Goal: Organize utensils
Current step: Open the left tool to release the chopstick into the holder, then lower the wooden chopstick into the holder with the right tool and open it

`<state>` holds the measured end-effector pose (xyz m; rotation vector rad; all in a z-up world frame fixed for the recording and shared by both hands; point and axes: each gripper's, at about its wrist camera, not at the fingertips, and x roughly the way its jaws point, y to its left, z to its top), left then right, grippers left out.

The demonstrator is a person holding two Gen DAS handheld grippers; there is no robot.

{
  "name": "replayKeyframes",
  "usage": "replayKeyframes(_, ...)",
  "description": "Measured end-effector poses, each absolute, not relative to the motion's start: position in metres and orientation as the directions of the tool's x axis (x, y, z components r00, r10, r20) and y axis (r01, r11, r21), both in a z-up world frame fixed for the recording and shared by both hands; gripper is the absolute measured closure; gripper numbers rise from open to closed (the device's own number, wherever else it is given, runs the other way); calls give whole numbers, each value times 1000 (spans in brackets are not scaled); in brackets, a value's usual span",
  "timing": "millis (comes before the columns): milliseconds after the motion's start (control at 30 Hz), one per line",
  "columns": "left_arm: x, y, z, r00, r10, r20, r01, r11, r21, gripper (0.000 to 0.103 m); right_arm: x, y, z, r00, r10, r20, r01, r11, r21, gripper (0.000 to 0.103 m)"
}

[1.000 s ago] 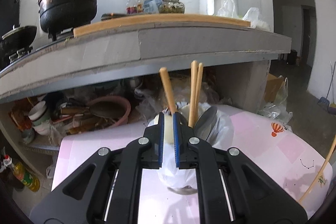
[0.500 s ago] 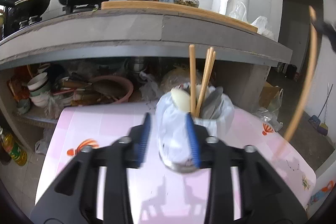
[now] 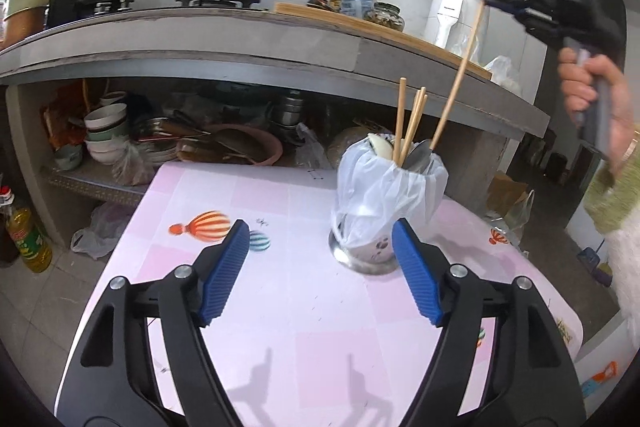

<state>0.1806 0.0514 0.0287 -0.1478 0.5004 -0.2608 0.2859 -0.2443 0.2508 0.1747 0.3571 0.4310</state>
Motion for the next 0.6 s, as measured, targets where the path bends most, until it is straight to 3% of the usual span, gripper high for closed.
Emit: replayKeyframes(600, 153, 69, 11, 832, -265, -488, 170, 958, -229, 19, 311, -217, 165, 791, 436, -428, -363, 899, 246, 97)
